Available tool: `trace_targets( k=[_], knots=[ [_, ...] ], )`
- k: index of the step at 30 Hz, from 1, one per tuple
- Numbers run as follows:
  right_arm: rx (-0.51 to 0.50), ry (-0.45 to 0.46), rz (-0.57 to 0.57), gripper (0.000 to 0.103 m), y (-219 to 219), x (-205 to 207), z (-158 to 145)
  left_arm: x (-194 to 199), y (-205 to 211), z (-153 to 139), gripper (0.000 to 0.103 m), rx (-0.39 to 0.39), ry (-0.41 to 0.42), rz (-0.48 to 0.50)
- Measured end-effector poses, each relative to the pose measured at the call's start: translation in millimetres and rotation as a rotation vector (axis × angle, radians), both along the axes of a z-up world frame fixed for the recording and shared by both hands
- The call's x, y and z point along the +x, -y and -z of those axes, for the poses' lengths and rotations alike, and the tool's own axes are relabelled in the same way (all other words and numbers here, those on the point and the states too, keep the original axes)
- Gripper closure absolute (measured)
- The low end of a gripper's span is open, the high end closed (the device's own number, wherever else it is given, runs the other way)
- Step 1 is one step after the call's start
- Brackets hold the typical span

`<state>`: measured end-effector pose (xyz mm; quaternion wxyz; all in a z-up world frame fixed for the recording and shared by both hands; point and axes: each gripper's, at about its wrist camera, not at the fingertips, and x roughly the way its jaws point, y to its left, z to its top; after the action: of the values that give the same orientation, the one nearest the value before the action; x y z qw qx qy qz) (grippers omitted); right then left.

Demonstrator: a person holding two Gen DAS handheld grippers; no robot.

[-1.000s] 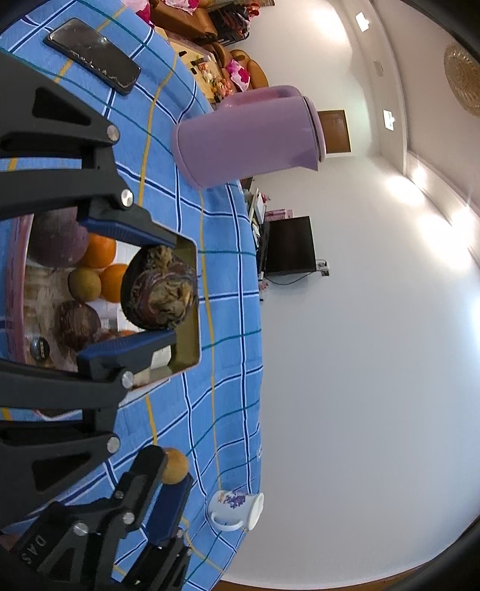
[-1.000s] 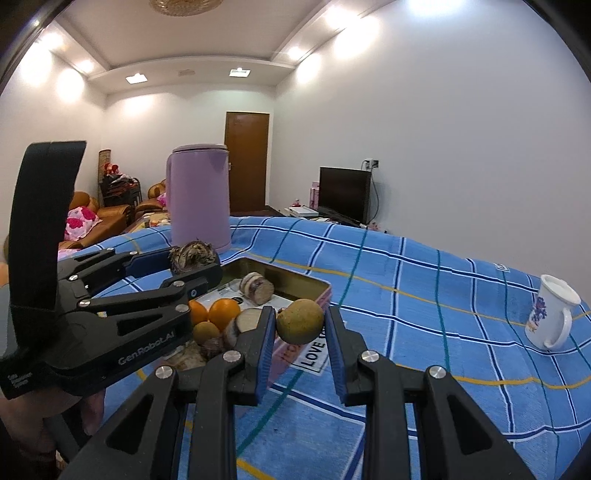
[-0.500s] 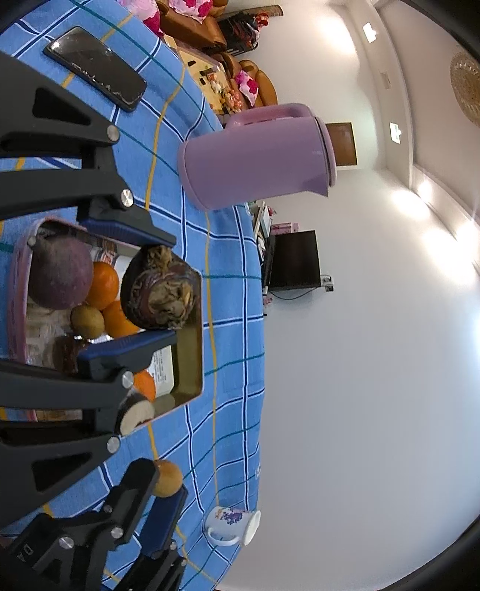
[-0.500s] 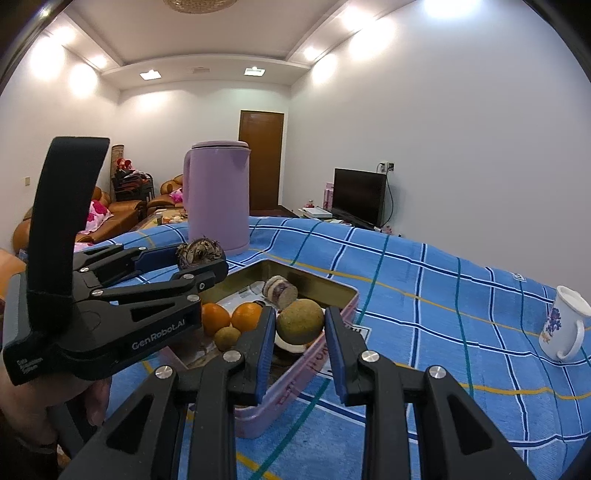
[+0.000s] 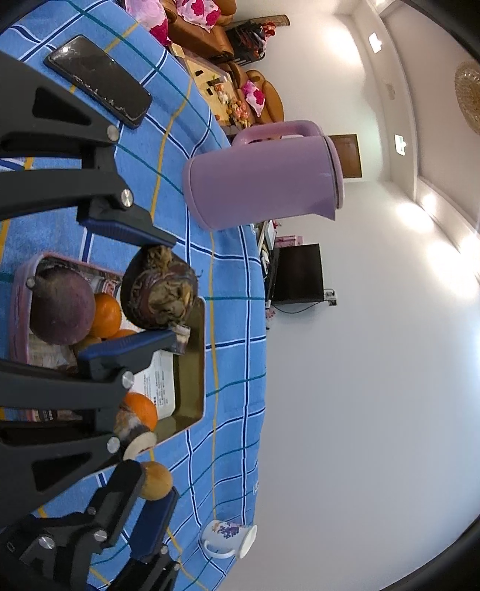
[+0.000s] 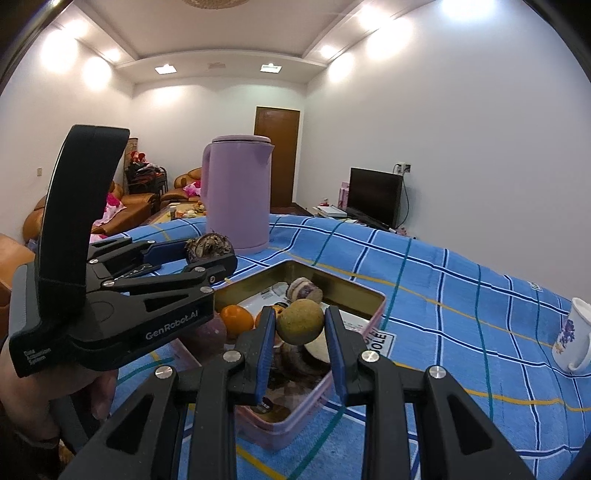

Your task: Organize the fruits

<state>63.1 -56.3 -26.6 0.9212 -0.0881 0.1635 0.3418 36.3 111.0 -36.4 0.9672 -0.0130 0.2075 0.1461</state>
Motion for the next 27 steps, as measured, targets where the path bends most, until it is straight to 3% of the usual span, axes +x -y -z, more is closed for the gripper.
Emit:
trace_targets(
  k=[10,16,18,19,21,24,27],
  knots=[
    [-0.018,-0.124,-0.043,0.074,-10.5,22.0,8.8,8.7,-6.5,4.9,0.057,-0.018,-0.062,0.002],
    [-0.047,-0.147,-0.069,0.074,-18.9,23.3,11.8,11.3,-5.6,6.3,0.055,-0.016,-0.08,0.005],
    [-0.058,-0.145,-0.069,0.073,-20.9,22.3,12.4,12.2,-3.6,7.0,0.048,-0.007,-0.089,0.006],
    [-0.062,-0.143,-0.067,0.071,-21.4,21.9,12.5,11.6,-3.0,6.7,0.044,-0.002,-0.087,-0.001],
    [-0.062,-0.146,-0.058,0.053,-20.3,22.9,12.7,8.2,-2.1,5.3,0.029,0.005,-0.068,-0.009],
    [-0.027,-0.139,-0.04,0.037,-12.6,22.8,10.4,3.5,-4.3,3.2,0.025,-0.003,-0.044,-0.013],
    [-0.017,-0.117,-0.021,0.035,-10.0,19.9,8.1,-1.4,-5.1,1.4,0.021,-0.005,-0.018,-0.018]
  ],
)
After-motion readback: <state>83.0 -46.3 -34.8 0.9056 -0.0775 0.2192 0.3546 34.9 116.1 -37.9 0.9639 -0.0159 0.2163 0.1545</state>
